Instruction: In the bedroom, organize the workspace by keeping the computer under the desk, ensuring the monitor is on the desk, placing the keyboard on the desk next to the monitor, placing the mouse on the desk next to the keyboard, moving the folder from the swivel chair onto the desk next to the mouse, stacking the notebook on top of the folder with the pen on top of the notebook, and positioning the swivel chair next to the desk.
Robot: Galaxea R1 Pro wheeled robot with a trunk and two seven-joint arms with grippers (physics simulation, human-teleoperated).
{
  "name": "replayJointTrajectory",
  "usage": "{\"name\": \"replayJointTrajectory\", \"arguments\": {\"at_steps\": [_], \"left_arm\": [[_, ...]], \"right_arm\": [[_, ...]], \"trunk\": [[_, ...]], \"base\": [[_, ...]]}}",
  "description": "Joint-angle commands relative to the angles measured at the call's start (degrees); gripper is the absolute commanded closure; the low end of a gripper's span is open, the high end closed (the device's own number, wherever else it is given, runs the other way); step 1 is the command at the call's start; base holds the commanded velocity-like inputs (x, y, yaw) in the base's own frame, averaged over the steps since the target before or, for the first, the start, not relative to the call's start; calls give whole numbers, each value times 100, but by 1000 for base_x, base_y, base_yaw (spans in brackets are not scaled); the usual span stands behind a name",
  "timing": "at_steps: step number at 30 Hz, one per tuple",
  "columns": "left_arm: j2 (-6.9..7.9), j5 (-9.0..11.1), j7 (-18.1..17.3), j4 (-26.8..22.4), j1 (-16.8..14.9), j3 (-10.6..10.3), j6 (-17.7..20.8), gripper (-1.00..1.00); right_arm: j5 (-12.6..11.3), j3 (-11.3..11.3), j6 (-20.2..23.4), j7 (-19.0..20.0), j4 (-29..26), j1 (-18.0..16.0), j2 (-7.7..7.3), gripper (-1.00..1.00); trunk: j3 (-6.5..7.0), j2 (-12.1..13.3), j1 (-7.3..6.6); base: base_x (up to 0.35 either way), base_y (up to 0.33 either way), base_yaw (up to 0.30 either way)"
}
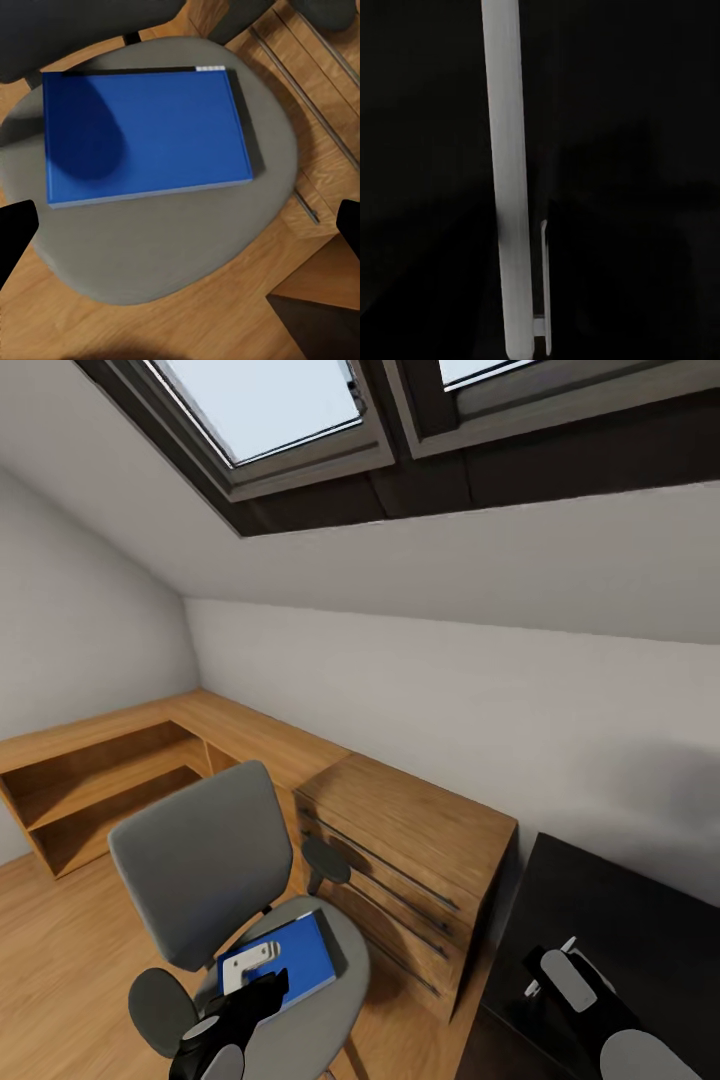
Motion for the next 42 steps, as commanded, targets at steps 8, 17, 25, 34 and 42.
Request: {"name": "replayJointTrajectory", "arguments": {"at_steps": [8, 17, 25, 34, 42], "left_arm": [[-5, 31, 59, -28, -7, -13, 13, -100], [-7, 31, 52, -29, -7, -13, 13, -100], [-7, 31, 49, -29, -7, -13, 13, -100], [-7, 31, 46, -28, -7, -13, 13, -100], [-7, 31, 46, -18, -7, -13, 13, -100]], "right_arm": [[-5, -8, 30, -23, -6, -4, 9, 100], [-4, 0, 28, -24, -6, -3, 17, -100], [-4, 1, 28, -24, -14, 0, 19, -100], [-4, 1, 28, -24, -17, 0, 16, -100], [-10, 24, -416, -46, -144, 2, 25, -100]], "trunk": [[-99, -208, 111], [-116, -248, 133], [-116, -248, 133], [-116, -248, 133], [-99, -208, 111]], "base": [[1, 0, 0], [0, 0, 0], [0, 0, 0], [0, 0, 0], [0, 0, 0]]}}
